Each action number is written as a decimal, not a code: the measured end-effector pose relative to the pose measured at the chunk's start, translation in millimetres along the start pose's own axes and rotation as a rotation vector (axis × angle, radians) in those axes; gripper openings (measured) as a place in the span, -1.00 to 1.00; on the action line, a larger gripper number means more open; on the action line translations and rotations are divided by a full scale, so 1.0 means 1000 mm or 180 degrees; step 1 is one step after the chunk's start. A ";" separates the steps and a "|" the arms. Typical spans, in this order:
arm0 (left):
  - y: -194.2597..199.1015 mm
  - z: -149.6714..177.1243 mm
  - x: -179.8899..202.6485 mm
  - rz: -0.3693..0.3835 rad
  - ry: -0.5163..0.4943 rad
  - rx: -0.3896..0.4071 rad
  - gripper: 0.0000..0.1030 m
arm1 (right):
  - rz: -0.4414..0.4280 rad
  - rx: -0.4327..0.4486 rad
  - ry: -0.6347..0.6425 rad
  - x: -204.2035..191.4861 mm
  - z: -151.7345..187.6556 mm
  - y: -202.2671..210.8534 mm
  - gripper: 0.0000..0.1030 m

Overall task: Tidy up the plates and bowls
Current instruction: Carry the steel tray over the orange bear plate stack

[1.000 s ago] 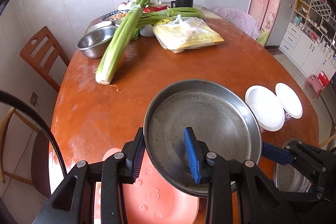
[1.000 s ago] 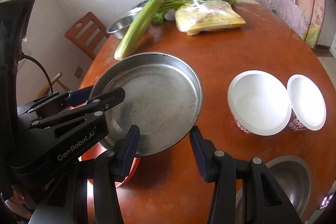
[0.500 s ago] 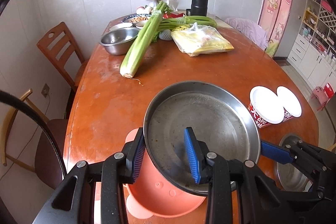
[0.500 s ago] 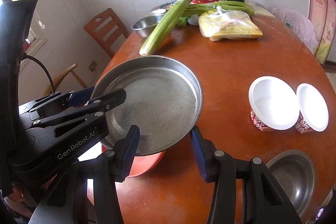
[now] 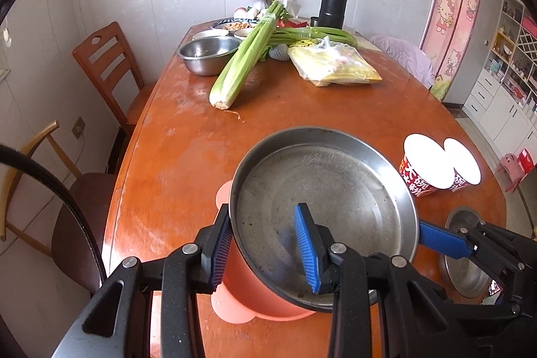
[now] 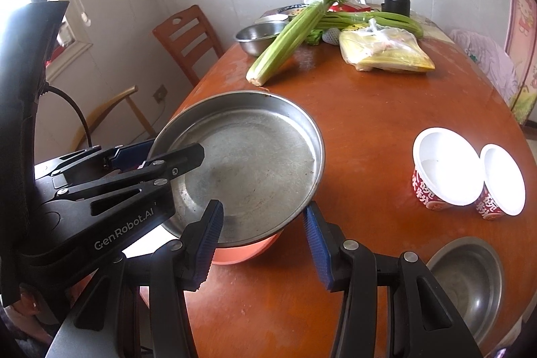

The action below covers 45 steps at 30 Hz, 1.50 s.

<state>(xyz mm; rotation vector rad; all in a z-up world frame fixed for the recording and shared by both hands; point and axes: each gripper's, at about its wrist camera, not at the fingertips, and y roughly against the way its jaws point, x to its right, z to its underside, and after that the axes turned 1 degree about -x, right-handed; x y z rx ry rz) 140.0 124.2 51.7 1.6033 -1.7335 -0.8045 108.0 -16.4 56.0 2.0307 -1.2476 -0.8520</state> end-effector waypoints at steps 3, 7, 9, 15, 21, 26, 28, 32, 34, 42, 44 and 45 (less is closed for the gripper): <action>-0.003 0.004 -0.003 -0.0011 0.0035 -0.0015 -0.29 | 0.0012 0.0001 0.0065 -0.004 0.002 -0.002 0.00; -0.010 0.011 -0.008 -0.0018 0.0096 -0.0070 -0.29 | 0.0013 -0.0059 0.0130 -0.007 0.005 -0.009 0.00; -0.014 0.016 -0.010 -0.0015 0.0126 -0.0096 -0.29 | 0.0024 -0.0088 0.0175 -0.009 0.007 -0.013 0.00; -0.030 0.031 -0.017 0.0021 0.0226 -0.0198 -0.29 | 0.0034 -0.0240 0.0311 -0.012 0.015 -0.029 0.00; -0.041 0.044 -0.021 0.0032 0.0293 -0.0306 -0.29 | 0.0046 -0.0356 0.0396 -0.012 0.021 -0.043 0.00; -0.050 0.048 -0.023 -0.0001 0.0297 -0.0348 -0.29 | 0.0054 -0.0376 0.0454 -0.015 0.023 -0.048 0.00; -0.050 0.047 -0.024 -0.0026 0.0289 -0.0344 -0.29 | 0.0063 -0.0377 0.0472 -0.016 0.023 -0.050 0.00; -0.051 0.046 -0.024 -0.0062 0.0267 -0.0345 -0.29 | 0.0065 -0.0386 0.0485 -0.017 0.024 -0.053 0.00; -0.052 0.046 -0.024 -0.0064 0.0261 -0.0344 -0.27 | 0.0095 -0.0364 0.0511 -0.019 0.024 -0.054 0.00; -0.055 0.041 -0.021 -0.0096 0.0220 -0.0357 -0.24 | 0.0211 -0.0319 0.0549 -0.019 0.024 -0.058 0.00; -0.055 0.041 -0.020 -0.0115 0.0221 -0.0354 -0.23 | 0.0237 -0.0320 0.0569 -0.019 0.025 -0.058 0.00; -0.055 0.041 -0.020 -0.0112 0.0230 -0.0355 -0.23 | 0.0244 -0.0319 0.0566 -0.018 0.025 -0.058 -0.01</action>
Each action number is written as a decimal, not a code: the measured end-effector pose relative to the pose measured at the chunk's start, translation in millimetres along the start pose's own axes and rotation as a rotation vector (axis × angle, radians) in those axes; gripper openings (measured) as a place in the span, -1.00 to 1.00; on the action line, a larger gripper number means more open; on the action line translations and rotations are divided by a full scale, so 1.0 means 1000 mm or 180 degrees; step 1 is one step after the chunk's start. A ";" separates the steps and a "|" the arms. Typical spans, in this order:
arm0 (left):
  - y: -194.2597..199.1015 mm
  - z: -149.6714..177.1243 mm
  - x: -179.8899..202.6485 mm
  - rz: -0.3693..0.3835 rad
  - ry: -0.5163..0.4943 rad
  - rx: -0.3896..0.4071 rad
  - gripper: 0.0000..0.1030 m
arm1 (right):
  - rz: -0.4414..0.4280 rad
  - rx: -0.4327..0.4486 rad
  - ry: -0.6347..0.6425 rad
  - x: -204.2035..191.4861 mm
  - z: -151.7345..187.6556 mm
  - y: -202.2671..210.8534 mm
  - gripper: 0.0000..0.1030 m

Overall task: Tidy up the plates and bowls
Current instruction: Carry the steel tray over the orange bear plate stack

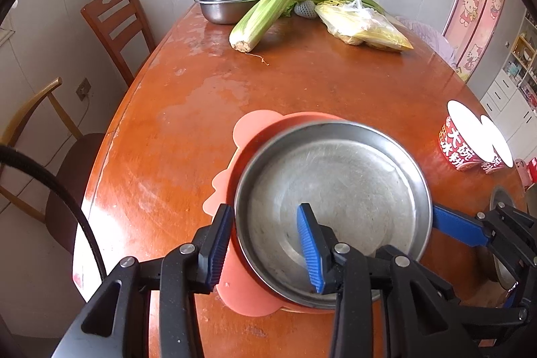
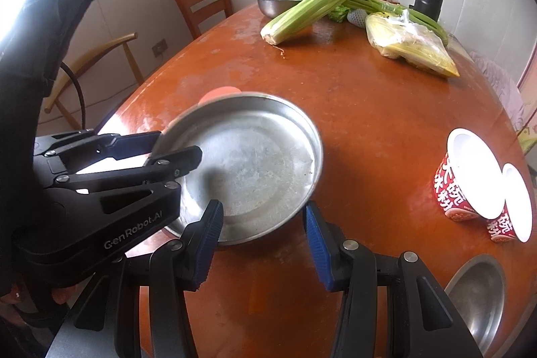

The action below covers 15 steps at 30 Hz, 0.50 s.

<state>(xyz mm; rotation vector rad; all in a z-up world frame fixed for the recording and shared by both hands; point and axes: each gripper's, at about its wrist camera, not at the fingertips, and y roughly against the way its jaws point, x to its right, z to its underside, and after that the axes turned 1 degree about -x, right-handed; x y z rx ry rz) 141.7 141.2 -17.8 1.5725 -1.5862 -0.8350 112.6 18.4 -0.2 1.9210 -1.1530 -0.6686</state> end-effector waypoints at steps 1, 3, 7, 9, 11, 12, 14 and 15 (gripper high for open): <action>0.000 0.000 -0.001 0.0022 0.0010 0.0000 -0.22 | -0.0001 0.0010 -0.0005 0.001 0.000 0.000 -0.01; 0.000 0.000 -0.002 0.0010 0.0009 0.0004 -0.22 | 0.0009 0.0006 -0.0013 0.003 -0.001 -0.001 0.00; 0.000 0.000 -0.004 0.0026 0.0023 0.0000 -0.22 | -0.0012 -0.0003 -0.0027 0.003 -0.001 -0.004 -0.01; 0.000 0.000 -0.004 0.0005 0.0031 -0.0004 -0.22 | -0.0027 -0.0002 -0.0034 0.003 -0.002 -0.005 -0.01; 0.000 0.000 -0.004 0.0017 0.0032 0.0002 -0.21 | -0.0033 0.0010 -0.0021 0.003 -0.002 -0.007 0.00; 0.001 0.001 -0.004 0.0019 0.0036 0.0006 -0.21 | -0.0022 0.0021 -0.0009 0.002 -0.002 -0.008 0.00; 0.003 0.001 -0.004 0.0019 0.0029 0.0023 -0.21 | -0.0001 0.0034 0.0006 0.002 -0.003 -0.010 0.00; 0.004 0.001 -0.004 0.0019 0.0027 0.0031 -0.21 | 0.0011 0.0042 0.0005 0.002 -0.003 -0.010 0.00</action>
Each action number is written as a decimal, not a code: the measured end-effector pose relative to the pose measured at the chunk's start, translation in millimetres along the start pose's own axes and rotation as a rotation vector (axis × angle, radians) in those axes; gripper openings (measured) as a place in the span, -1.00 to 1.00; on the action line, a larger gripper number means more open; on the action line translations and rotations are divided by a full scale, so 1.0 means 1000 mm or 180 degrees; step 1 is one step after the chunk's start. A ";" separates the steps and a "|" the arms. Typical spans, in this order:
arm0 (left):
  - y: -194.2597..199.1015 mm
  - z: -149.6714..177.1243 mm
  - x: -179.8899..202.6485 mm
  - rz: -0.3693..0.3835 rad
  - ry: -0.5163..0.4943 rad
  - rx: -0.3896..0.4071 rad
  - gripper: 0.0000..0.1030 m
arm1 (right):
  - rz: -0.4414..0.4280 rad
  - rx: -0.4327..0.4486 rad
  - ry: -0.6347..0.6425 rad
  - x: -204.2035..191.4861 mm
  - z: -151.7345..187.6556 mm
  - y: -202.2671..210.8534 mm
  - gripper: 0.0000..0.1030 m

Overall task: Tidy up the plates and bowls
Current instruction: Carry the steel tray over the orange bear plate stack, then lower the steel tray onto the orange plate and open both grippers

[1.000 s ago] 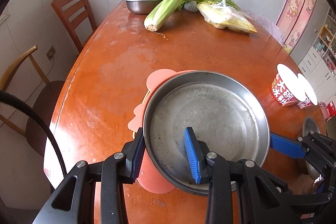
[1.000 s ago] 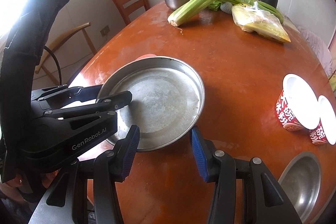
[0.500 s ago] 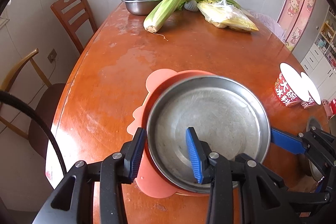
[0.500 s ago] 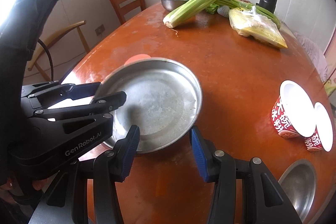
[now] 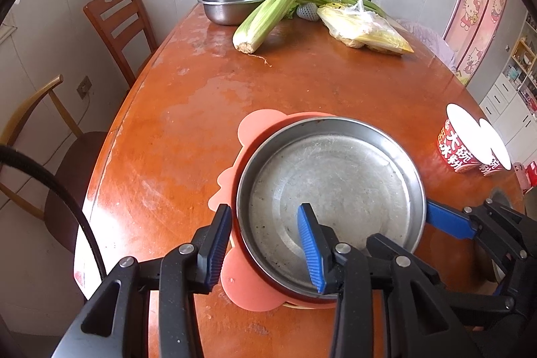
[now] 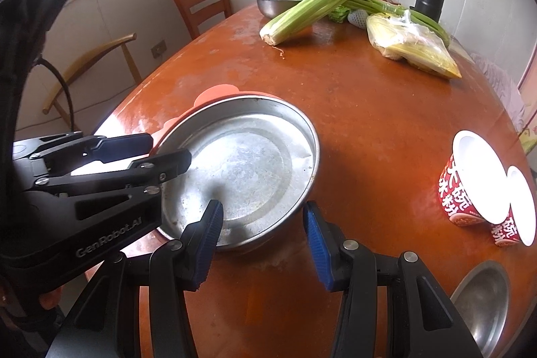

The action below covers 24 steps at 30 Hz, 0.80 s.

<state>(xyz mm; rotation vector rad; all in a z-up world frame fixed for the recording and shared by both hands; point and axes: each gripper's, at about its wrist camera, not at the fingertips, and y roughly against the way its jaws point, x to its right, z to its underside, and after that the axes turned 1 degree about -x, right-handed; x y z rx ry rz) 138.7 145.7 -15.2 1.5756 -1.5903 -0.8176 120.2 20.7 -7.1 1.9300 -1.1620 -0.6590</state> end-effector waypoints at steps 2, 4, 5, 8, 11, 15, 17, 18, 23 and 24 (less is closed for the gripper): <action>0.002 0.000 -0.001 -0.0006 0.0000 0.0023 -0.20 | 0.0028 0.0007 0.0012 -0.001 -0.001 -0.001 -0.01; 0.004 0.000 -0.002 -0.0007 0.0001 0.0034 -0.19 | 0.0060 0.0014 0.0022 -0.001 -0.001 -0.001 -0.01; 0.005 0.000 -0.002 -0.0012 0.0004 0.0037 -0.18 | 0.0074 0.0023 0.0024 -0.001 -0.001 -0.001 -0.01; 0.006 0.000 -0.003 -0.0017 0.0016 0.0049 -0.17 | 0.0087 0.0056 0.0019 0.000 -0.001 0.001 -0.01; 0.008 0.001 -0.005 -0.0009 0.0029 0.0063 -0.16 | 0.0083 0.0072 0.0003 0.001 -0.002 0.002 -0.01; 0.010 0.001 -0.008 0.0013 0.0071 0.0064 -0.11 | 0.0088 0.0110 -0.0044 0.005 -0.005 0.006 -0.01; 0.012 0.002 -0.010 0.0024 0.0100 0.0069 -0.07 | 0.0092 0.0130 -0.0058 0.006 -0.005 0.008 -0.01; 0.014 0.002 -0.012 0.0032 0.0121 0.0081 -0.06 | 0.0095 0.0145 -0.0067 0.007 -0.005 0.010 -0.01; 0.023 0.003 -0.019 0.0032 0.0199 0.0123 0.06 | 0.0074 0.0204 -0.0114 0.013 -0.007 0.019 -0.01; 0.024 0.004 -0.022 0.0039 0.0225 0.0120 0.07 | 0.0074 0.0215 -0.0116 0.013 -0.007 0.021 0.00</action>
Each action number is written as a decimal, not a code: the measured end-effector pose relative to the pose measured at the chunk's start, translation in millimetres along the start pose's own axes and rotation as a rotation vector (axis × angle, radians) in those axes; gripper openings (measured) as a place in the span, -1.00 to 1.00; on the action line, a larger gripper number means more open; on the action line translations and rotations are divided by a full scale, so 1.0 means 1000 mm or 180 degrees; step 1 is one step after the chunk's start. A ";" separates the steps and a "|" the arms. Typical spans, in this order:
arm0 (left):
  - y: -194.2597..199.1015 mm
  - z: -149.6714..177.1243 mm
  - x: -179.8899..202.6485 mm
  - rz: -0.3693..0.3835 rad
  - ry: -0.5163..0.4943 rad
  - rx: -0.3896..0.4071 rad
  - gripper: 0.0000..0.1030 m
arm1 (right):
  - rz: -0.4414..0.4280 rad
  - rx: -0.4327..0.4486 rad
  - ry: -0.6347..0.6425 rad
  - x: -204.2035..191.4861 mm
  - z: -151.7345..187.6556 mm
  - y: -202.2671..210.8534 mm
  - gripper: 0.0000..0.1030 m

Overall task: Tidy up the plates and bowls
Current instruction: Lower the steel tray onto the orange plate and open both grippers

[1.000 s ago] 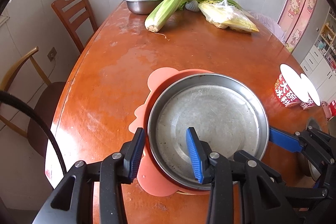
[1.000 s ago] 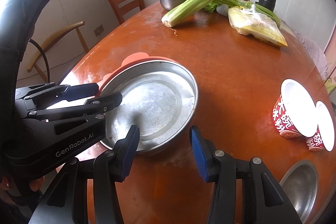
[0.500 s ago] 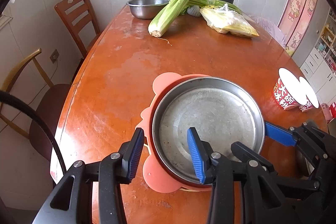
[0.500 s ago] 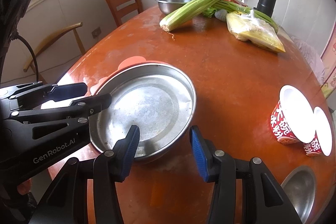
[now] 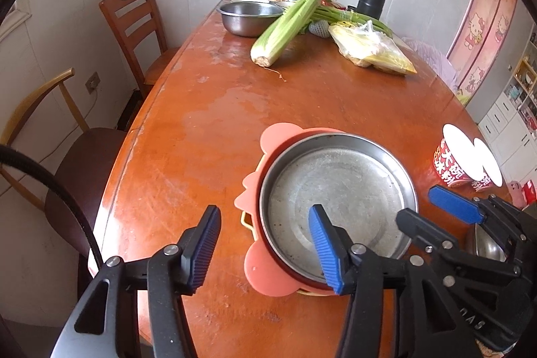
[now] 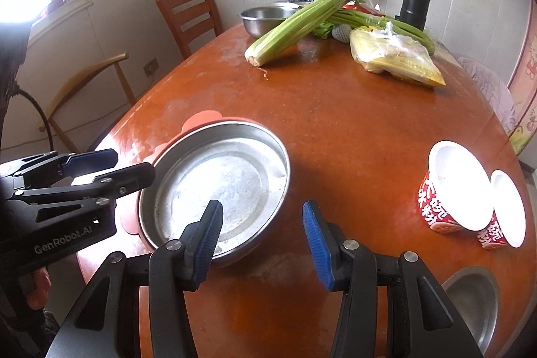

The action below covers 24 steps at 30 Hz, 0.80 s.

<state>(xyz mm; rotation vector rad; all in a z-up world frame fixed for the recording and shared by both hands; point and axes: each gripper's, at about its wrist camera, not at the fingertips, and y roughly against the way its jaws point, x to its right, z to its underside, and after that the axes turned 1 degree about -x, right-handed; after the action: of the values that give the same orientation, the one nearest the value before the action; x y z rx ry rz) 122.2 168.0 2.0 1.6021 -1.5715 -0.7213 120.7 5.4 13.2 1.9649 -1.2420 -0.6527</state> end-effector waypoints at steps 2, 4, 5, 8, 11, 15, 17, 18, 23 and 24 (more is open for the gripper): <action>0.001 0.001 -0.004 -0.0007 0.0036 -0.0002 0.10 | -0.0024 0.0017 -0.0010 0.001 0.000 0.004 0.01; 0.001 0.003 -0.008 -0.0011 0.0068 -0.0026 0.12 | -0.0044 0.0025 -0.0016 0.003 0.000 0.007 0.02; -0.001 0.004 -0.010 -0.0003 0.0093 -0.0051 0.12 | -0.0051 0.0026 -0.0012 0.003 0.000 0.008 0.02; -0.006 0.010 -0.016 0.0051 0.0175 -0.0133 0.15 | -0.0056 0.0023 -0.0004 0.005 0.003 0.013 0.03; -0.015 0.014 -0.020 0.0108 0.0268 -0.0230 0.16 | -0.0047 0.0000 0.0006 0.007 0.006 0.014 0.03; -0.026 0.018 -0.022 0.0261 0.0404 -0.0351 0.17 | -0.0101 -0.0069 0.0005 0.010 0.010 0.010 0.03; -0.031 0.017 -0.020 0.0287 0.0418 -0.0395 0.17 | -0.0128 -0.0091 -0.0012 0.011 0.010 0.008 0.03; -0.034 0.018 -0.019 0.0278 0.0413 -0.0416 0.17 | -0.0140 -0.0101 -0.0004 0.010 0.010 0.006 0.03; -0.044 0.019 -0.009 0.0343 0.0383 -0.0523 0.17 | -0.0172 -0.0147 0.0027 0.007 0.010 -0.001 0.03; -0.045 0.018 -0.006 0.0377 0.0370 -0.0524 0.17 | -0.0175 -0.0157 0.0031 0.007 0.010 -0.003 0.03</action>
<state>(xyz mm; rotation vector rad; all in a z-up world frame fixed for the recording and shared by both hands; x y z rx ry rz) 131.5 169.7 -46.1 1.3940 -1.4703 -0.6635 118.0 -3.3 4.6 1.9650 -1.1587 -0.6938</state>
